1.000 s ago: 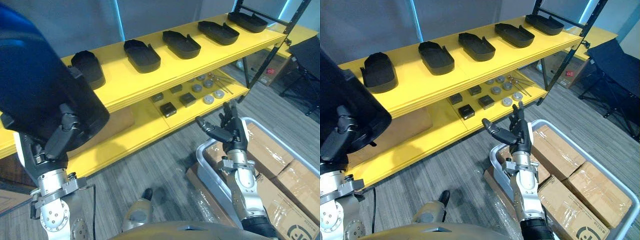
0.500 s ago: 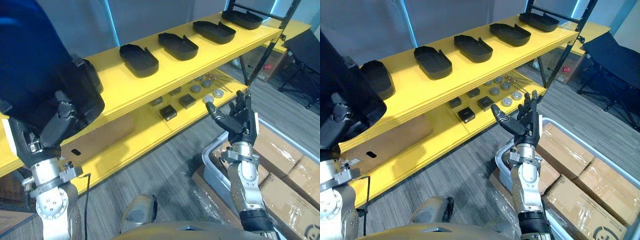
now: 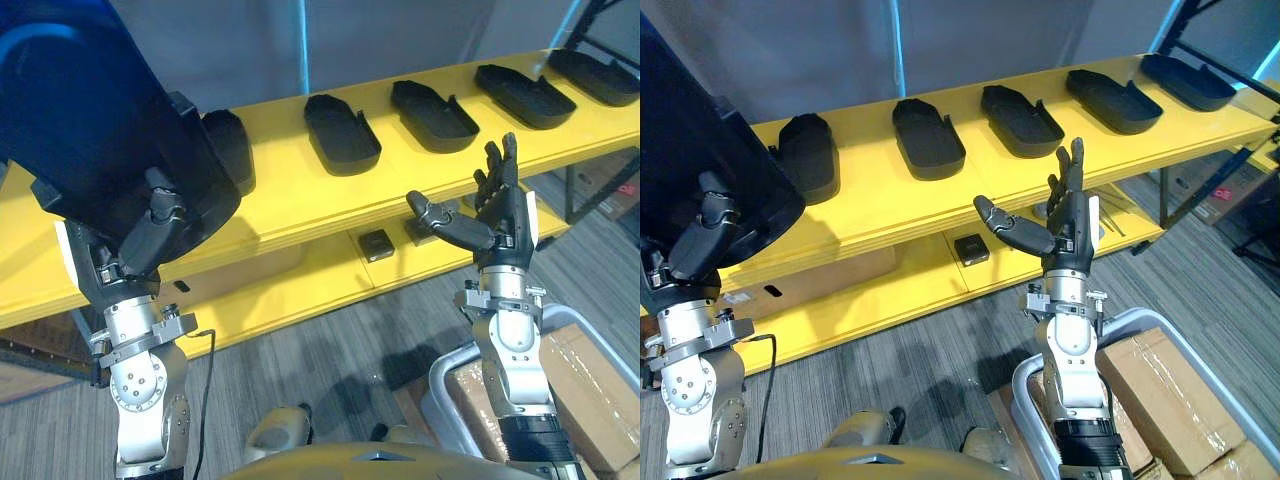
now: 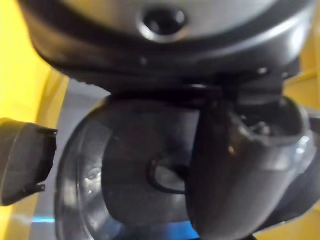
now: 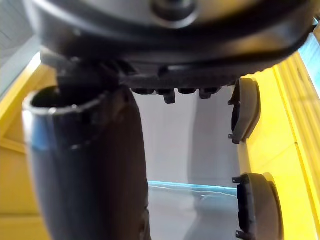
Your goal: Walk over and take three plastic housings, then place them on the shelf
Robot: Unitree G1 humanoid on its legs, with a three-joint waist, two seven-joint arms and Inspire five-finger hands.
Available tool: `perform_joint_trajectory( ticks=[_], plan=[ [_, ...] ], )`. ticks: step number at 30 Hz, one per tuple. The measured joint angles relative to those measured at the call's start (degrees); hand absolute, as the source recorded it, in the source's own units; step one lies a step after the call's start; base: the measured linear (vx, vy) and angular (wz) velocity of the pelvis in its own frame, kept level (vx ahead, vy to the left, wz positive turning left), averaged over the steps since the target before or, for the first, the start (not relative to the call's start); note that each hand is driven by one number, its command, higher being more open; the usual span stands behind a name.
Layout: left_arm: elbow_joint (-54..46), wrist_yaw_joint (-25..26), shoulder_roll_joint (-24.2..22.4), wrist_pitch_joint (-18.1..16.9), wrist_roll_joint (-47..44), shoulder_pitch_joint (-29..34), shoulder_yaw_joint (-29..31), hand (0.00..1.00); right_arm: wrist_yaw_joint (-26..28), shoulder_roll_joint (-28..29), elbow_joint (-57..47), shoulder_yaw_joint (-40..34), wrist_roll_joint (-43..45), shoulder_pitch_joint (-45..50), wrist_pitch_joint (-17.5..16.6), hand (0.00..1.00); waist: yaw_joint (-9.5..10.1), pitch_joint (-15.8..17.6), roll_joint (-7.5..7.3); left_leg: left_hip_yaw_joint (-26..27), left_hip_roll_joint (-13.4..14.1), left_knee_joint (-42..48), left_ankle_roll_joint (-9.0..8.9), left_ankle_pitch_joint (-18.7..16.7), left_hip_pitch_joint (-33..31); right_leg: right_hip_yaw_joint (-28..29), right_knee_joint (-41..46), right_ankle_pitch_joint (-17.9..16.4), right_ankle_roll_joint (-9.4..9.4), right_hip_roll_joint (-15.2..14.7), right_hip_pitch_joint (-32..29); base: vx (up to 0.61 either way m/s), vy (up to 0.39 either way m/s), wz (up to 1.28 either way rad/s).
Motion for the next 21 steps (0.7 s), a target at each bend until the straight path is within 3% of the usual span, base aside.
perform_joint_trajectory(
  ticks=[3, 5, 6, 7, 8, 10, 11, 12, 13, 14, 15, 16, 18, 19, 20, 21],
  plan=[
    [0.0, 0.0, -0.3, 0.0, -0.1, 0.3, 0.5, 0.00, 1.9, 0.4, 0.1, -1.0, 2.0, -0.1, 0.0, 1.00, -0.06, 0.0, 0.01, 0.9, -0.1, -0.9, -0.50, 0.9, 0.3, -0.7, -1.1, 0.1, -0.04, -0.3, 0.9, 0.06, -0.011, 0.19],
    [0.5, -0.1, -1.2, 0.0, -0.4, 0.7, 0.1, 0.00, 1.8, 2.2, 0.2, -2.5, 2.4, 0.7, -0.1, 1.00, -0.74, 0.0, -0.43, 6.4, -0.2, -2.3, -0.80, 3.3, 0.7, -2.9, -2.3, 0.1, 0.03, -1.5, 3.1, 0.04, 0.014, 0.50],
    [0.8, -0.4, -2.1, 0.0, -0.7, 0.8, -0.3, 0.00, 1.4, 3.5, 0.2, -4.0, 2.4, 1.4, -0.1, 1.00, -1.76, 0.0, -0.70, 11.1, -0.4, -3.6, -0.48, 5.1, 1.1, -4.7, -3.2, 0.2, 0.17, -2.4, 4.7, 0.00, -0.004, 1.06],
    [0.8, -1.5, -3.8, 0.0, -0.7, 0.7, -1.0, 0.00, 0.6, 4.8, 0.2, -6.4, 2.4, 2.5, -0.6, 1.00, -3.13, -0.1, -0.56, 17.8, -0.1, -5.8, 1.20, 6.7, 1.4, -8.0, -4.0, 0.3, 0.21, -3.3, 6.3, -0.04, 0.014, 1.38],
    [0.9, -2.6, -4.9, -0.1, -0.7, 0.5, -1.6, 0.00, -0.3, 5.8, 0.2, -8.8, 2.4, 4.2, -1.5, 1.00, -3.59, -0.5, 0.15, 25.5, 2.2, -7.4, 4.22, 4.7, 1.2, -11.0, -3.9, 0.2, 0.20, -3.5, 6.5, -0.05, 0.030, 1.20],
    [1.4, -2.9, -5.1, -0.1, -1.0, 0.7, -2.8, 0.00, -1.0, 7.0, 0.1, -10.6, 2.4, 7.6, -1.5, 1.00, -3.86, -0.5, -0.19, 34.0, 4.9, -7.3, 3.50, 3.0, 1.0, -14.0, -3.5, 0.0, 0.41, -5.1, 7.0, -0.03, 0.076, 1.03],
    [1.5, -3.2, -5.1, -0.1, -1.1, 0.8, -3.5, 0.00, -1.0, 6.7, 0.2, -11.2, 2.4, 8.9, -1.5, 1.00, -4.87, -0.3, 0.49, 36.2, 5.3, -7.6, 3.87, 5.0, 0.9, -15.4, -1.7, -1.0, 0.76, -6.1, 6.8, -0.01, 0.090, 1.00],
    [1.5, -3.7, -5.1, -0.1, -1.3, 1.0, -3.7, 0.00, -1.0, 6.6, 0.2, -11.2, 2.4, 9.2, -1.5, 1.00, -5.12, -0.3, 0.94, 36.3, 4.8, -8.0, 4.75, 7.6, 0.7, -15.3, -0.1, -2.2, 0.91, -6.6, 6.2, -0.03, 0.152, 0.70],
    [1.5, -5.7, -5.0, 0.0, -3.0, 1.7, -3.6, 0.00, -0.7, 6.6, 0.4, -10.9, 2.4, 9.2, -1.6, 1.00, -5.25, -0.3, 0.57, 35.9, 2.6, -8.7, 4.90, 9.3, 0.9, -13.0, 3.6, -4.8, 0.62, -8.7, 4.0, -0.04, 0.115, 0.41],
    [1.8, -6.8, -4.9, 0.0, -4.0, 1.7, -3.6, 0.00, -0.2, 6.6, 0.6, -10.8, 2.4, 9.1, -1.9, 1.00, -5.24, -0.2, 0.12, 35.2, 1.4, -7.6, 4.06, 10.0, 0.0, -12.2, 4.6, -5.3, 1.39, -9.9, 3.4, -0.08, 0.183, 0.53],
    [2.5, -8.6, -4.8, 0.0, -5.5, 1.4, -3.7, 0.00, 0.3, 6.5, 1.4, -10.8, 2.4, 8.3, -2.2, 1.00, -5.87, 0.3, -1.85, 33.0, -0.4, -3.7, 1.20, 11.5, -2.8, -12.0, 5.8, -5.7, 2.60, -13.3, 2.6, -0.09, 0.159, 0.27],
    [3.0, -10.0, -4.9, 0.0, -7.4, 2.4, -3.6, 0.00, 1.1, 6.0, 3.2, -10.5, 2.5, 6.5, -2.2, 1.00, -5.01, 1.0, -2.88, 31.1, 0.7, 3.3, 3.19, 9.4, -5.4, -10.9, 6.2, -4.9, 4.14, -15.7, 2.1, -0.09, 0.158, -0.15],
    [4.4, -10.6, -4.9, -0.2, -9.4, 4.3, -3.5, 0.00, 1.9, 5.7, 4.9, -8.0, 5.8, 4.4, -2.4, 1.00, -3.94, 0.9, -0.86, 26.0, 7.7, 5.9, 0.34, 7.8, -3.4, -6.6, 6.9, -4.4, 5.37, -16.1, 2.2, -0.05, 0.219, -0.71],
    [4.6, -10.8, -4.9, -0.6, -9.4, 4.7, -3.4, 0.00, 2.1, 5.7, 5.2, -7.4, 7.4, 4.1, -2.7, 1.00, -3.64, 0.9, -0.26, 24.3, 9.1, 4.7, -0.28, 8.5, -2.0, -5.2, 7.6, -4.6, 6.27, -16.4, 1.9, -0.03, 0.410, -0.82],
    [4.7, -11.1, -4.9, -1.5, -9.0, 5.8, -3.4, 0.00, 2.6, 5.7, 6.2, -6.4, 10.5, 3.7, -3.2, 1.00, -3.50, 0.6, 0.53, 22.3, 10.0, 2.3, -3.00, 7.3, 0.4, -2.4, 8.9, -4.9, 7.89, -17.1, 0.4, -0.01, 0.514, -0.78],
    [4.7, -11.4, -4.9, -1.7, -8.7, 6.1, -3.4, 0.00, 2.5, 6.6, 6.9, -6.4, 12.4, 4.0, -3.5, 1.00, -4.03, 0.2, 1.31, 23.5, 9.0, 1.4, -4.09, 2.4, 1.9, -0.8, 8.9, -4.8, 8.64, -18.1, 0.0, 0.03, 0.464, -0.48]
  ],
)
